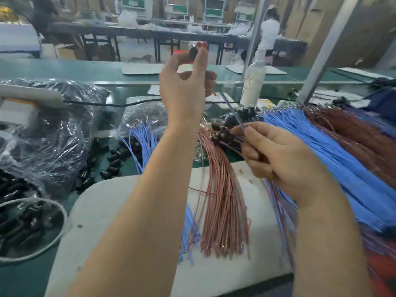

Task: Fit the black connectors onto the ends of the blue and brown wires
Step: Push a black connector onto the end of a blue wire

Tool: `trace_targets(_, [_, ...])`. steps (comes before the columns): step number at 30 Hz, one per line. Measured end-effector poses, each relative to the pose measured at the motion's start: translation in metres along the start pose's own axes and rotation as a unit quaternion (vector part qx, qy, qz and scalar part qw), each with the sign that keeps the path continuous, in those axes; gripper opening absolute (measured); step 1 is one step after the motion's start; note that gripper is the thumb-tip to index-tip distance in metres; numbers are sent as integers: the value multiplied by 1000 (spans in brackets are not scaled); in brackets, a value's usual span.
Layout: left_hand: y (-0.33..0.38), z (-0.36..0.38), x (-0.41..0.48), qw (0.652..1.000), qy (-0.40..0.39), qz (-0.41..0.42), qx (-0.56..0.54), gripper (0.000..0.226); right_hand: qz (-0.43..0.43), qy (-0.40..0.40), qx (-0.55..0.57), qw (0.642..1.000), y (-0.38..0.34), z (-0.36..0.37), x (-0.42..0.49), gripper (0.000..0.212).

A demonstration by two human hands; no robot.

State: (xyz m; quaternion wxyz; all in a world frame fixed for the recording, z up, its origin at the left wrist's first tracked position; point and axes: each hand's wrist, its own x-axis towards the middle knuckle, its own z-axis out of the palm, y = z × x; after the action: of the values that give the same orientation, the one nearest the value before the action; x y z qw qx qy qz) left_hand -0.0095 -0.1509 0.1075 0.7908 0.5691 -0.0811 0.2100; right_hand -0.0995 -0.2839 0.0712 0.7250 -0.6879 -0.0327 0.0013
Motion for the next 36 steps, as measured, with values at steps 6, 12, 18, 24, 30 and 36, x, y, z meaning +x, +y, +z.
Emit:
trace_targets(6, [-68, 86, -34, 977, -140, -158, 17, 14, -12, 310, -340, 888, 16, -76, -8, 16])
trace_targets(12, [-135, 94, -67, 919, -186, -170, 302, 17, 85, 324, -508, 794, 81, -88, 30, 17])
trace_targets(18, [-138, 83, -64, 939, -186, -196, 213, 13, 44, 382, -476, 791, 80, -85, 37, 19])
trace_targets(24, [-101, 26, -36, 973, -111, -141, 144, 16, -122, 345, -383, 848, 54, -11, 53, 12])
trace_targets(30, [-59, -79, -7, 989, 63, -110, 81, 17, -73, 102, -372, 920, 71, 98, 84, 12])
trace_targets(36, [-33, -175, 10, 974, 180, -127, 53, 16, -76, -17, -474, 877, 99, 189, 104, 36])
